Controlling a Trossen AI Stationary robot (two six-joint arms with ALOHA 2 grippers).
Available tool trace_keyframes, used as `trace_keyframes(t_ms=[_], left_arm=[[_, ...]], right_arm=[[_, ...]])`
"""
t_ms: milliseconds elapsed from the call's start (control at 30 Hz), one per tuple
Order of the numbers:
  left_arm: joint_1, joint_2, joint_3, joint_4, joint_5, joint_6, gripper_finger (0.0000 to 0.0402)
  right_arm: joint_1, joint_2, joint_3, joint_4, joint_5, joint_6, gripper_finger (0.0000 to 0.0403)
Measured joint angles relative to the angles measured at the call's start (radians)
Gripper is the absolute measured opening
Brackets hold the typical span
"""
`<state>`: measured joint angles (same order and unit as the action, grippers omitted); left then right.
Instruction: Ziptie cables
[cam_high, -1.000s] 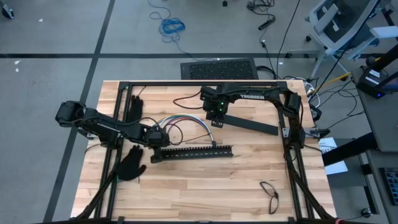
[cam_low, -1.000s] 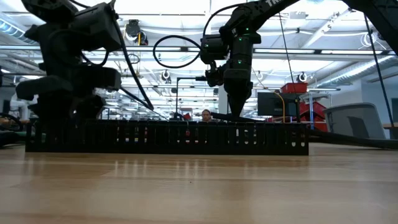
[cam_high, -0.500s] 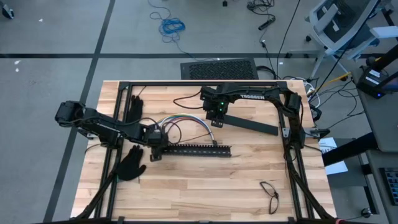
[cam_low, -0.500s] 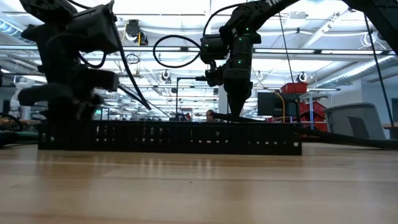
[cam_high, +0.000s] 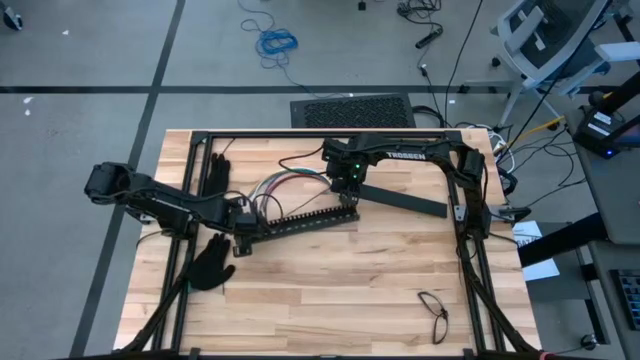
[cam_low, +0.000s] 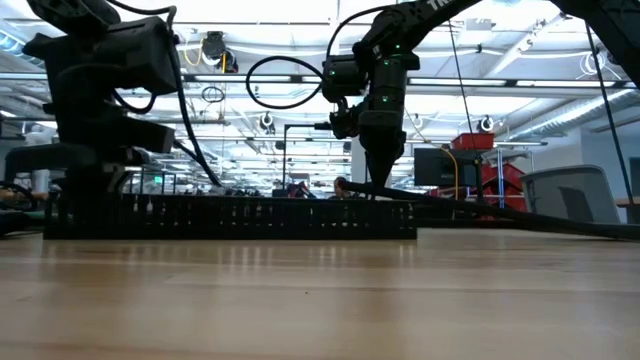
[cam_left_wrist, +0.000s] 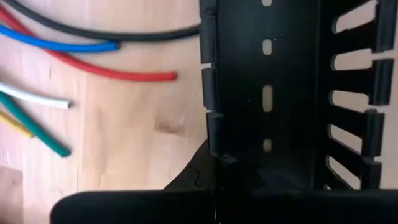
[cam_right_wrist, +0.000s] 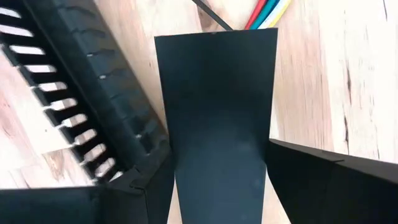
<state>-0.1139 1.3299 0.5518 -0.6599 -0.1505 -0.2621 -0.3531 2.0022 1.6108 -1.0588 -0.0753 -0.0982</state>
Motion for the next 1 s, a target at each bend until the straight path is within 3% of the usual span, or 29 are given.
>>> trace_keyframes(t_ms=[567,1000], left_arm=[[-0.085,0.001,0.002,0.01,0.065,0.032,0.0008],[-0.026,0.001,0.007,-0.003,0.086,0.036,0.0061]], right_arm=[[0.0,0.0,0.0,-0.002,-0.001,-0.002,0.0209],[0.0,0.0,0.0,0.0,-0.003,-0.04,0.0209]])
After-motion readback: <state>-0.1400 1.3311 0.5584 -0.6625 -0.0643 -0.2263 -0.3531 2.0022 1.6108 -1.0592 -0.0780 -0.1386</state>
